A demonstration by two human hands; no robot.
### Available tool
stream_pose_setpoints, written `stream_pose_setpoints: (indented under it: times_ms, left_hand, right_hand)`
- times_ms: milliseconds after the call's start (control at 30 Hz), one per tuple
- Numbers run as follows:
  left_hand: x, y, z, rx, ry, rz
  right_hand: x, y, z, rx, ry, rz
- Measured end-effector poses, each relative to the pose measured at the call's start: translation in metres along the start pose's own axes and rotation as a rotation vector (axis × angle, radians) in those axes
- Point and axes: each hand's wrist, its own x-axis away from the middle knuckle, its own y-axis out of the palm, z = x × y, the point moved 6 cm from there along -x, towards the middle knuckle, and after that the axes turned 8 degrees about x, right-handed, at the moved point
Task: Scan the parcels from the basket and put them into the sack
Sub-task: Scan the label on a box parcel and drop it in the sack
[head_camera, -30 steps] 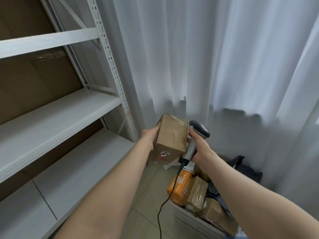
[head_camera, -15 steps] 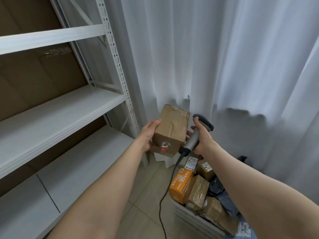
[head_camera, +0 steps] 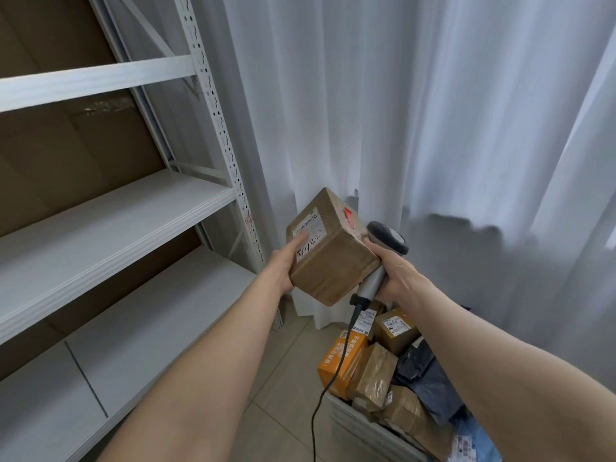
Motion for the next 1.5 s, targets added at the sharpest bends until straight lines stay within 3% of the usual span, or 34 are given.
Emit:
stream_pose_setpoints:
  times_ms: [67,233,500,733,833,1000,1500]
  left_hand:
    - [0.004,-0.001,-0.007,0.048,-0.096,-0.075]
    - [-0.001,-0.009,-0.009,-0.079,-0.095,-0.171]
    - [-0.002,-0.014,-0.028,-0.101,-0.195,-0.259]
    - [-0.011,-0.021,-0.008,-0.249,0.138,-0.005]
    - [-0.013,-0.032,-0.007,-0.328,0.261,0.048]
    - [-0.018,-0.045,-0.016,-0.333,0.245,0.041]
    - [-0.014,-0.072,-0.007,-0.35,0.267,0.12]
  right_hand:
    - [0.004,-0.001,-0.005,0.012,-0.005,-0.007]
    - [0.004,-0.008,-0.019,0.231,-0.169,0.137]
    - [0.002,-0.015,-0.014,0.281,-0.165,0.225]
    - [0.001,-0.019,-0.01,0.392,-0.224,0.354]
    - [0.011,-0.01,-0.009,0.282,-0.215,0.2]
    - [0.031,0.02,-0.006,0.336,-0.212,-0.043]
    - [0.052,0.045,-0.002,0.488,-0.182,-0.125]
